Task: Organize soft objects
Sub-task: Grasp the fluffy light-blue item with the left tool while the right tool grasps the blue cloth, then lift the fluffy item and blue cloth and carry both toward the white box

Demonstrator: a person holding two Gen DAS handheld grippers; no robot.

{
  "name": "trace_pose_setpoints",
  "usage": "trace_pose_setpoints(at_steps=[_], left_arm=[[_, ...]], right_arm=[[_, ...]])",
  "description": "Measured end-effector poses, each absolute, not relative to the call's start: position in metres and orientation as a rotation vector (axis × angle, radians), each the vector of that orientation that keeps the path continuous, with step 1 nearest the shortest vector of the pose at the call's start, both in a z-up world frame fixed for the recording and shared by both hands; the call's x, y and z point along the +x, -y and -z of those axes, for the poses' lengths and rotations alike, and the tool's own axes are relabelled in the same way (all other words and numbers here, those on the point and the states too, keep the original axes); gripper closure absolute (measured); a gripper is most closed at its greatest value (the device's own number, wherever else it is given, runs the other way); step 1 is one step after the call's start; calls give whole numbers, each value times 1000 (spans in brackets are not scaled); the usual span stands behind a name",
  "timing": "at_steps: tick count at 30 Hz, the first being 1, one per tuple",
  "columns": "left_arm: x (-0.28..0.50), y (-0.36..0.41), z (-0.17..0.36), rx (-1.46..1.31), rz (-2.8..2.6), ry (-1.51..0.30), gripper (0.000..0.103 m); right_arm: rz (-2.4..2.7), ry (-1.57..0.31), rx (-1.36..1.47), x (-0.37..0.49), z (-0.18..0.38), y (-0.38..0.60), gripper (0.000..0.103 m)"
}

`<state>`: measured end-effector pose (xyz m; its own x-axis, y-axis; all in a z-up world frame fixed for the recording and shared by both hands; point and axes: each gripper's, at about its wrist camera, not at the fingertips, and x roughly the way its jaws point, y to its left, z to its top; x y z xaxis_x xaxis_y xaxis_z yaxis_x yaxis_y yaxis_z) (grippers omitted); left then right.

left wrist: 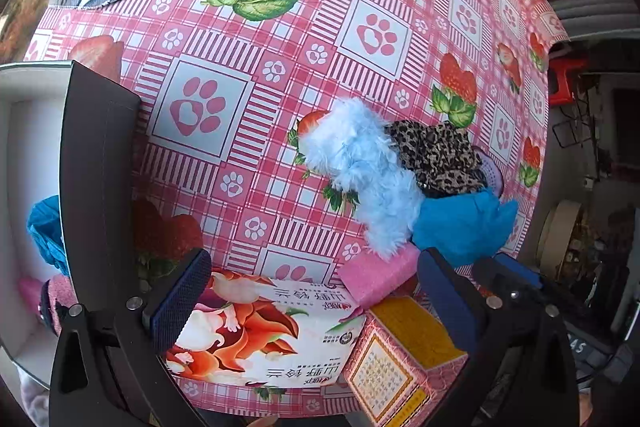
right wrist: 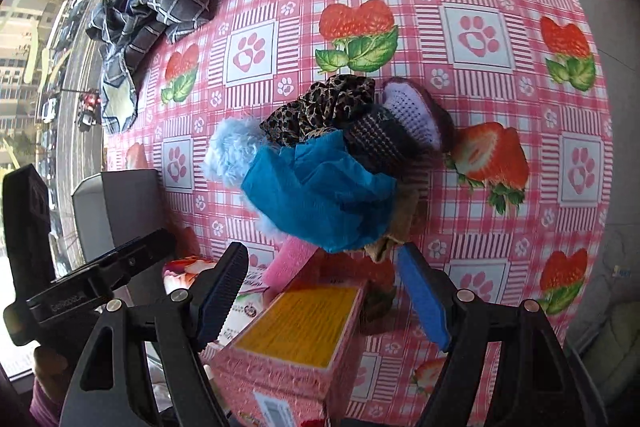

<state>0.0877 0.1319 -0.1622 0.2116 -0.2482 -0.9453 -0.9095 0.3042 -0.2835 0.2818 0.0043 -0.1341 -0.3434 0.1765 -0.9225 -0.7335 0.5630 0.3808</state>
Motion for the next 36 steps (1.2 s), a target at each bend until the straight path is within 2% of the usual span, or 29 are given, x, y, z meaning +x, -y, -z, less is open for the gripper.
trace_pose_setpoints(at_steps=[5, 6, 7, 8, 9, 10, 11, 22, 24, 26, 27, 29, 32, 36], left_arm=[[100, -137, 179, -1258, -708, -1337, 0], [104, -137, 182, -1258, -711, -1348, 0], [109, -136, 185, -1258, -714, -1357, 0], [114, -135, 188, -1259, -716, -1362, 0], [119, -134, 191, -1262, -718, -1366, 0], [125, -133, 193, -1264, -716, -1369, 0], [130, -132, 195, -1266, -713, -1368, 0], [164, -131, 230, -1228, -782, -1442, 0], [165, -132, 236, -1200, -800, -1479, 8], [167, -130, 242, -1215, -764, -1504, 26], [169, -128, 243, -1215, -755, -1512, 29], [175, -125, 242, -1208, -699, -1503, 55], [182, -120, 234, -1159, -660, -1488, 68], [187, -117, 215, -1074, -661, -1444, 72]], right_arm=[[-1049, -1668, -587, 274, 173, -28, 25], [-1052, -1670, -605, 272, 178, -30, 29], [-1049, -1666, -617, 272, 181, -30, 36], [-1043, -1657, -630, 272, 183, -28, 62], [-1033, -1655, -639, 274, 184, -25, 71], [-1033, -1663, -617, 278, 184, -21, 71], [-1043, -1672, -576, 282, 183, -16, 79], [-1074, -1709, -363, 315, 156, 30, 81], [-1074, -1708, -351, 318, 153, 36, 81], [-1073, -1704, -334, 321, 148, 42, 81], [-1071, -1701, -326, 322, 146, 43, 81], [-1065, -1696, -313, 323, 143, 47, 81], [-1057, -1692, -300, 326, 136, 57, 81], [-1043, -1681, -283, 331, 128, 70, 81]])
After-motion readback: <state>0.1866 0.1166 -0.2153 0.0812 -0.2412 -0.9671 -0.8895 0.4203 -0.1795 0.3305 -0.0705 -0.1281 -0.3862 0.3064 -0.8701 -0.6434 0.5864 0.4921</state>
